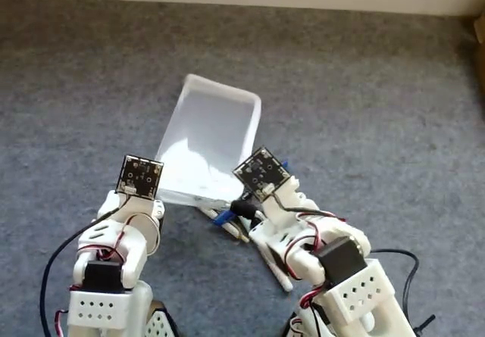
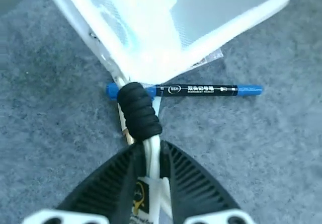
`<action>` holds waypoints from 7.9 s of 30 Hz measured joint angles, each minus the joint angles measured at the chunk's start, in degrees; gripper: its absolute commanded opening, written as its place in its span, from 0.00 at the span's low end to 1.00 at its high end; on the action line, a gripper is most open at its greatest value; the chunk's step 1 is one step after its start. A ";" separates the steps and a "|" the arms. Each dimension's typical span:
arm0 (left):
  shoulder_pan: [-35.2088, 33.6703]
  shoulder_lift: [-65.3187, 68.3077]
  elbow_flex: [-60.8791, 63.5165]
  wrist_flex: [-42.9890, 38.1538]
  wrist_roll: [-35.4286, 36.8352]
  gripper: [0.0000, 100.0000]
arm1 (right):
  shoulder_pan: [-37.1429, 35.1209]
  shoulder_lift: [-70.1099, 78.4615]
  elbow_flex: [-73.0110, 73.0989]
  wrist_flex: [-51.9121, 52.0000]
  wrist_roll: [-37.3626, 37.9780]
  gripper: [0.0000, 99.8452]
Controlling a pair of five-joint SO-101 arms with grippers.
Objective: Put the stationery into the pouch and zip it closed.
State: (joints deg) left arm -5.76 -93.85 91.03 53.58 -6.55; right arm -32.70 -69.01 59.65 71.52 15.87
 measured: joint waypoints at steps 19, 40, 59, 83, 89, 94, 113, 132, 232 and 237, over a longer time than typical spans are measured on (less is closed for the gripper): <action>-0.26 0.00 -0.09 0.00 -0.09 0.01 | 11.34 -6.42 0.09 4.31 1.93 0.01; -1.14 0.00 -0.09 0.00 4.48 0.27 | 7.82 -6.42 -5.10 9.05 2.02 0.01; 2.90 0.00 0.53 -11.60 7.38 0.27 | -0.26 -6.86 -20.57 17.05 -0.79 0.01; 4.66 0.00 -6.42 -5.71 3.52 0.01 | -0.97 -7.30 -26.55 20.48 -5.01 0.16; 4.57 0.00 -12.22 1.67 3.43 0.01 | -0.97 -7.38 -26.55 20.48 -5.98 0.16; 4.31 0.00 -14.15 4.92 3.43 0.01 | -0.97 -7.38 -26.55 20.48 -5.98 0.16; 4.31 0.00 -22.15 11.43 4.22 0.01 | 5.80 -7.38 -16.26 7.12 -13.54 0.16; 4.31 14.68 -35.52 17.32 4.75 0.01 | 11.69 16.88 -14.68 -0.26 -20.13 0.16; 1.58 59.43 -76.66 34.55 13.19 0.01 | 16.35 34.46 -34.90 -11.69 -30.33 0.00; 1.58 63.65 -79.21 34.55 13.54 0.01 | 16.35 33.49 -34.90 -16.44 -30.24 0.00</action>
State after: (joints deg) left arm -4.18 -30.20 11.82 88.13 6.99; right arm -16.35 -35.52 24.75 55.08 -14.37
